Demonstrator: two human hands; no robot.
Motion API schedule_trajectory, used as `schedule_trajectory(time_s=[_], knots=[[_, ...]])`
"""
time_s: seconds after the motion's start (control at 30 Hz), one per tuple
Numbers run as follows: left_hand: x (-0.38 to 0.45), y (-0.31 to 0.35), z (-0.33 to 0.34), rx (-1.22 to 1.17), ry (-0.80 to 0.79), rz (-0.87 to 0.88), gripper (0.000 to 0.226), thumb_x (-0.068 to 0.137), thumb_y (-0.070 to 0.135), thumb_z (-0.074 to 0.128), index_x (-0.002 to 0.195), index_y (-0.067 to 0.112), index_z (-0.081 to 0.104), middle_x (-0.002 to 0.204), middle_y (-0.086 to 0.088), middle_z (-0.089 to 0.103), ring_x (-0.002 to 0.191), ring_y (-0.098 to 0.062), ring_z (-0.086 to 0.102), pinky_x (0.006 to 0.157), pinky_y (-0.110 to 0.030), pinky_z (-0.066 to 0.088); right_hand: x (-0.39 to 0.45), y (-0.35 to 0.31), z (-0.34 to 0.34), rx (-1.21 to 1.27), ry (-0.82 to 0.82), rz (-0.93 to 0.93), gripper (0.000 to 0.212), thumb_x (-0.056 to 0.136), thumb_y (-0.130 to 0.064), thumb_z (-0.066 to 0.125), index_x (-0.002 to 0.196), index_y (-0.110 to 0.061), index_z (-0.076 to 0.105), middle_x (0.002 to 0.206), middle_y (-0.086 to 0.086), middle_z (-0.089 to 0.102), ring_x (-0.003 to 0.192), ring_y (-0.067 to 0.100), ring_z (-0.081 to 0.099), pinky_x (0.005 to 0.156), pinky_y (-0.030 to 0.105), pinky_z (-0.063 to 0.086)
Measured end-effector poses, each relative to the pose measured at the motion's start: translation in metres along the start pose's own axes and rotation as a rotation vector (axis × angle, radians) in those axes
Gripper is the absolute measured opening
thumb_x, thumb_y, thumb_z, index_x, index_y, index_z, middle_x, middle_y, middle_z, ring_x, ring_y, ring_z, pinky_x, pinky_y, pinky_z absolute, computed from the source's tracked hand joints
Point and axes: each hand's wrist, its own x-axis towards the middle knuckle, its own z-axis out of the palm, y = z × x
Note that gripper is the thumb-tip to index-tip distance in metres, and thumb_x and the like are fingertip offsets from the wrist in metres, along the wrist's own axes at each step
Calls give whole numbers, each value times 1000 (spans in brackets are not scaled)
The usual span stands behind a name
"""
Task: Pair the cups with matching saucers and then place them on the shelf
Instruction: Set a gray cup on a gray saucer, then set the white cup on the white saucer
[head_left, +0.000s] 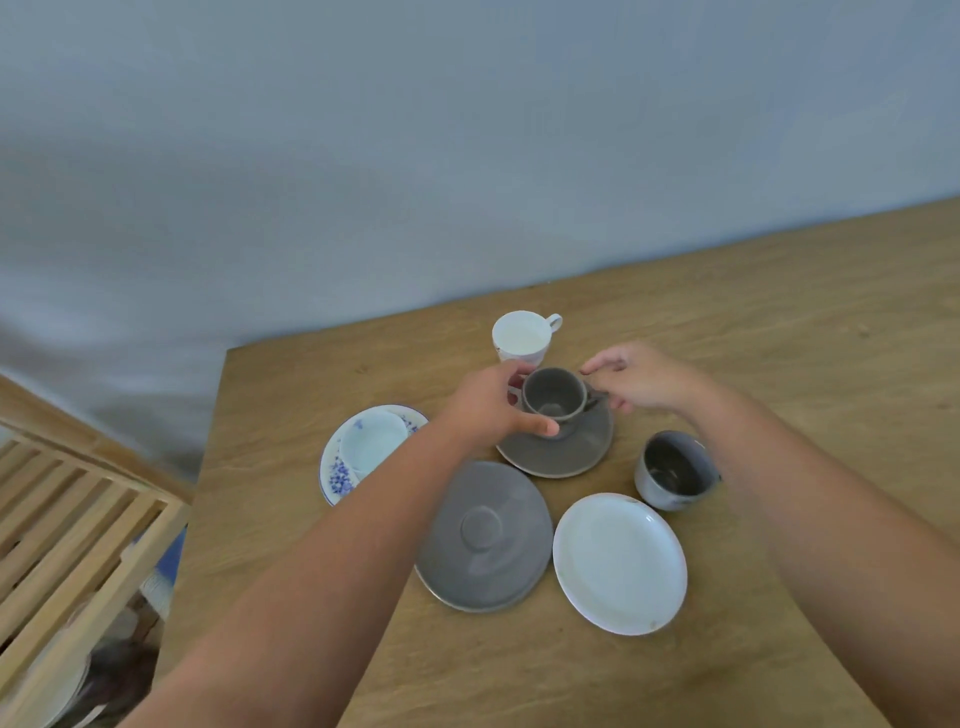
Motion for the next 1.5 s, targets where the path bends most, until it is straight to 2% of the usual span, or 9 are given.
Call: schedule_trajectory(time_s=[0.1, 0.23, 0.33, 0.57, 0.8, 0.97, 1.2, 1.37, 1.5], knots=[[3, -4, -12, -134, 114, -28, 84, 67, 44, 86, 140, 22, 49, 128, 6, 56, 109, -14, 57, 90, -28, 46, 26, -3, -3, -10, 174, -58, 29, 90, -18, 52, 114, -20, 68, 101, -1, 65, 80, 15, 61, 80, 31, 51], [33, -8, -23, -180, 349, -103, 55, 87, 32, 71, 137, 17, 51, 135, -2, 54, 110, -17, 57, 89, -28, 44, 67, -5, 1, 91, 208, -73, 50, 89, -4, 50, 137, -18, 51, 133, 8, 58, 115, 22, 58, 91, 30, 45], [53, -19, -20, -70, 260, -187, 79, 81, 18, 78, 149, 14, 37, 147, -7, 48, 125, -24, 53, 106, -38, 43, 90, -11, 13, 145, 129, -72, 55, 91, -1, 52, 143, -15, 43, 147, 9, 47, 133, 22, 46, 107, 31, 36], [75, -18, -14, -94, 234, -87, 71, 71, 15, 86, 133, 14, 52, 123, -4, 64, 105, -20, 61, 89, -31, 47, 122, -10, 23, 367, 191, -77, 30, 93, -5, 55, 123, -4, 62, 114, 18, 69, 90, 22, 66, 98, 41, 51], [64, 1, -44, -63, 178, 79, 67, 72, 26, 86, 132, 22, 57, 114, 7, 67, 99, -14, 65, 86, -25, 47, 91, -15, 1, 597, 258, -215, 28, 92, -4, 59, 119, -3, 64, 103, 12, 69, 83, 16, 68, 77, 20, 57], [29, 16, -58, -177, 117, 159, 54, 75, 33, 83, 125, 26, 63, 109, 7, 72, 94, -8, 67, 91, -28, 52, 44, -20, -13, 676, 221, -289, 23, 91, -6, 61, 114, -4, 66, 90, 6, 70, 68, 7, 68, 69, 17, 57], [-32, 26, -31, -229, -65, 161, 58, 74, 27, 85, 127, 29, 62, 113, 4, 73, 99, -13, 68, 95, -34, 52, -43, 13, -5, 654, 208, -251, 12, 84, -12, 72, 91, -21, 72, 82, 6, 74, 70, 13, 67, 69, 22, 56], [-68, 14, 14, -276, -190, 108, 65, 73, 8, 84, 132, 21, 59, 107, 4, 74, 96, -10, 69, 95, -32, 54, -99, 57, 24, 687, 240, -189, 11, 82, -6, 73, 89, -15, 72, 72, 3, 71, 60, 7, 64, 64, 18, 55], [-84, 4, 39, -265, -225, 92, 70, 71, 4, 85, 133, 22, 58, 112, 1, 72, 100, -11, 68, 97, -34, 54, -124, 83, 46, 666, 270, -153, 12, 82, -9, 73, 91, -17, 73, 83, 7, 73, 75, 14, 67, 76, 30, 59]])
